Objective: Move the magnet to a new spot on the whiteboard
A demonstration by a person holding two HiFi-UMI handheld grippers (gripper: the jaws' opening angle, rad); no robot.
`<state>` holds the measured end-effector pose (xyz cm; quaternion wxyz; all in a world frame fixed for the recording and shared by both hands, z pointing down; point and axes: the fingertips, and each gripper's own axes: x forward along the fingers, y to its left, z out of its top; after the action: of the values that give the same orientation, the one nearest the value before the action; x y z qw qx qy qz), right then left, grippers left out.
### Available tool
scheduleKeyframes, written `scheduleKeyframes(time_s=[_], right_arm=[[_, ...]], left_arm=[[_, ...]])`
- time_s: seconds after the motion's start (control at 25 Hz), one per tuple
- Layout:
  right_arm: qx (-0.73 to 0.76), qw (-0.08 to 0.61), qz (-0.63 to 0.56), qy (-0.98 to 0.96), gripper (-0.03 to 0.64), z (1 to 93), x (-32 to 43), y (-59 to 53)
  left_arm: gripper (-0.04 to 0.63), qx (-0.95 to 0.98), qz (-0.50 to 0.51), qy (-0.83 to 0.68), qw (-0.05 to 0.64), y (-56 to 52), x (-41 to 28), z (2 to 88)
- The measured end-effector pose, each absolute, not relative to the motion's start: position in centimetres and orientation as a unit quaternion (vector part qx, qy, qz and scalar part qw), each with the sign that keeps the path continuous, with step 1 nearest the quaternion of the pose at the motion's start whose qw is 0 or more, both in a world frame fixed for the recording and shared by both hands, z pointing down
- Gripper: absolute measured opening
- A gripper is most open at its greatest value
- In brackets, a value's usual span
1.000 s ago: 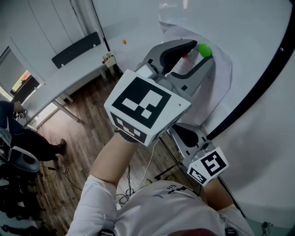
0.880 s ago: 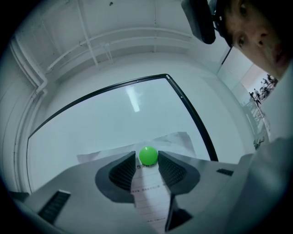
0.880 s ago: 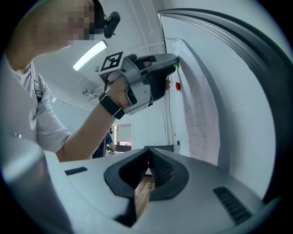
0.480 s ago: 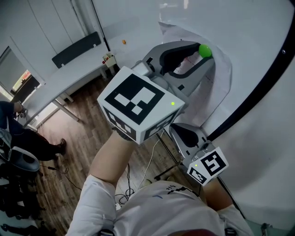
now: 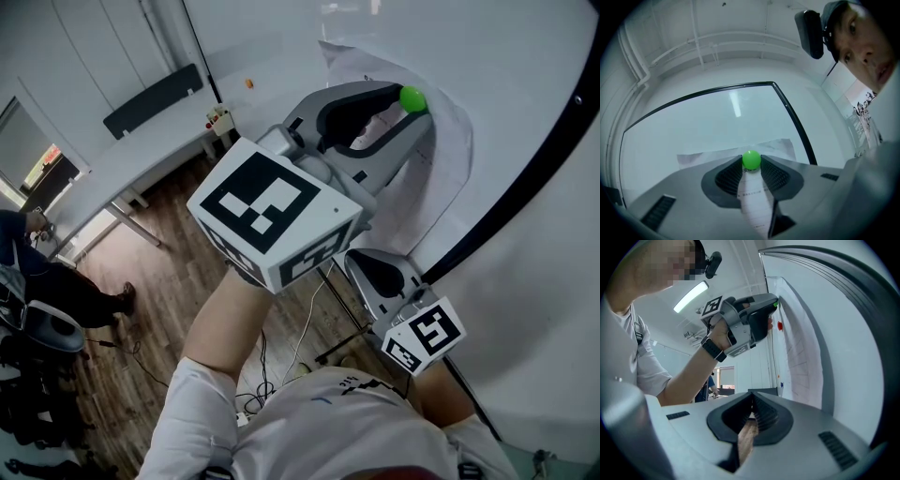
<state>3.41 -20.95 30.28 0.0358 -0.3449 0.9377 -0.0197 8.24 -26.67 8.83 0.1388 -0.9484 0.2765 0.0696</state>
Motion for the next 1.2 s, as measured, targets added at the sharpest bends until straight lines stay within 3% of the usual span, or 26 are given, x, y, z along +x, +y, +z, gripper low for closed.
scheduleKeyframes(time_s=[1.2], right_arm=[[-0.347,0.021,-0.014,0.937,0.014,30.0,-2.3,-19.9]], left_arm=[[0.133,-0.921,0.078,0.38,0.039,-22.7,-7.5,19.0]])
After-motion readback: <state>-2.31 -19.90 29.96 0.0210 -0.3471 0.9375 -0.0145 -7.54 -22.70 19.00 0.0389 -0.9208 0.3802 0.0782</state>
